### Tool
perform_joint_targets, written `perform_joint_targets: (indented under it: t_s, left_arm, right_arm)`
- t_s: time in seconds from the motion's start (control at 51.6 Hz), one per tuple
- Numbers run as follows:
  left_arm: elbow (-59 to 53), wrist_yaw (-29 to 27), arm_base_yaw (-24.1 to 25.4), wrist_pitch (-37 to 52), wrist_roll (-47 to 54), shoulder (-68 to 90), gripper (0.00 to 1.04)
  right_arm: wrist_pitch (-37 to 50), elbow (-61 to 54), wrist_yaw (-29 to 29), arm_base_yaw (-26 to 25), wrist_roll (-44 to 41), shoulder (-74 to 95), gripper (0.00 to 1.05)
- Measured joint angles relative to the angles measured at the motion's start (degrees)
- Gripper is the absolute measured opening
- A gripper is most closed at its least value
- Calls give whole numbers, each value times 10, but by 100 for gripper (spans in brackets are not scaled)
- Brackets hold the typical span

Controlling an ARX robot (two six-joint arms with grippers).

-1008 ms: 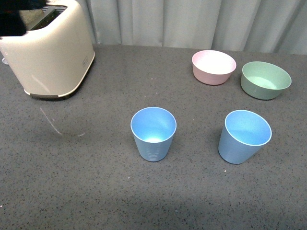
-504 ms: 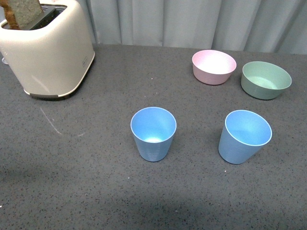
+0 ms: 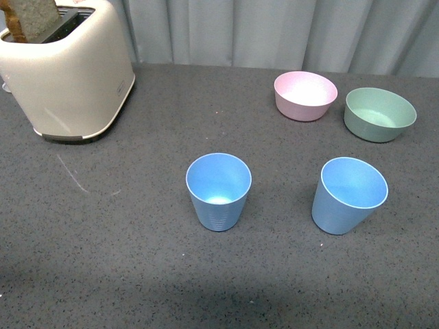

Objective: Stack blue cups with both arms

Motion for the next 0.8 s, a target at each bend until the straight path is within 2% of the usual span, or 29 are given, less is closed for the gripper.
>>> perform_joint_targets:
  t_s: [0.291,0.795]
  left_arm:
    - [0,0,0,-116,0,-125,4]
    - [0,0,0,-236,0,-250,4]
  right_arm:
    - [0,0,0,0,0,0,95]
    - [0,0,0,0,0,0,95]
